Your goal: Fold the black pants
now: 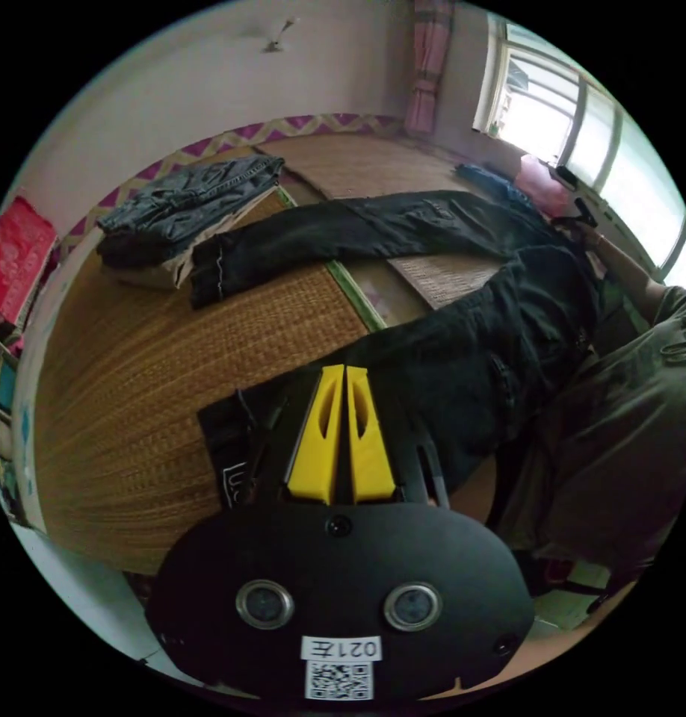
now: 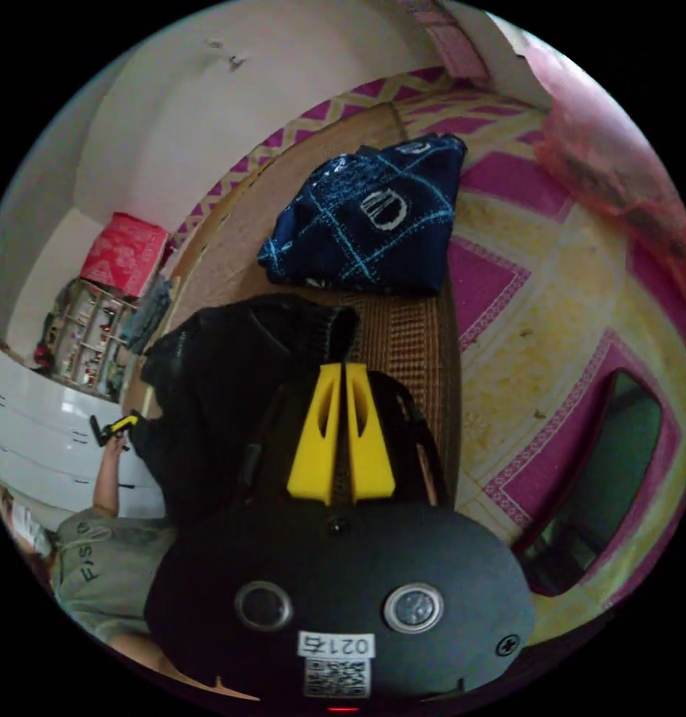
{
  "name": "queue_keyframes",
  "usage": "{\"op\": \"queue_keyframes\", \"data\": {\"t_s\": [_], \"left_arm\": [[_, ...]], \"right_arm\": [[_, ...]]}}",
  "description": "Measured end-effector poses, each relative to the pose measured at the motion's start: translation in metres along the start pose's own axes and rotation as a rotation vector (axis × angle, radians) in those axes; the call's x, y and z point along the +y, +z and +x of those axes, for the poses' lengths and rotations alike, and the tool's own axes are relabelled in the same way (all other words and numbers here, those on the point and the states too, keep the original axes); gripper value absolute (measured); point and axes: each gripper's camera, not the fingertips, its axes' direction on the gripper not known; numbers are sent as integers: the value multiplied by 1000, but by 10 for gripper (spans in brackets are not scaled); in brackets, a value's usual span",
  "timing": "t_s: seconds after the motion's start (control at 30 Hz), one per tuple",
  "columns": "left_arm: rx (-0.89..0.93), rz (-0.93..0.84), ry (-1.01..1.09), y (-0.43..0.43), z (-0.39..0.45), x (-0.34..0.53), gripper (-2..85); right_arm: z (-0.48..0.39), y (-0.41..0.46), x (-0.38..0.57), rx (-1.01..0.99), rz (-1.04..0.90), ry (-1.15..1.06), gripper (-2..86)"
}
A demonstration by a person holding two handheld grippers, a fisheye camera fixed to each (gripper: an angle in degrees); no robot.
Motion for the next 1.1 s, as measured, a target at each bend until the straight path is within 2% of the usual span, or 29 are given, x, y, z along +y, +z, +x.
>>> {"op": "queue_keyframes", "data": {"t_s": [0.2, 0.3, 0.33, 0.4, 0.47, 0.6, 0.67, 0.8, 0.9, 0.97, 1.1], "left_arm": [[12, 15, -48, 5, -11, -45, -9], [16, -88, -70, 39, -15, -55, -8], [44, -28, -94, 37, -18, -52, -8], [82, -19, -107, 33, -21, -43, -8], [23, 31, -142, 17, -20, -19, -9], [65, 143, -213, -15, -16, 27, -9], [87, 151, -167, -25, 11, 40, -8], [112, 145, -30, -23, 75, 30, -1], [179, 175, 105, -12, 140, 2, 11], [236, 186, 198, 4, 192, -23, 26], [261, 176, 283, 33, 255, -52, 47]], "right_arm": [[-7, -33, -28, 117, 7, -20, 1], [-7, -7, -33, 234, -91, -40, 12], [-5, 7, -30, 283, -146, -37, 21], [-10, -4, -21, 302, -89, -37, 32], [-25, -36, 4, 306, -4, -80, 44], [-42, -90, 70, 186, 70, -173, 76], [-42, -106, 117, 50, 28, -186, 108], [-42, -108, 173, -147, -28, -220, 111], [-61, -99, 192, -74, -57, -290, 104], [-72, -83, 192, 66, -104, -284, 105], [-65, -76, 191, 30, -128, -235, 80]]}}
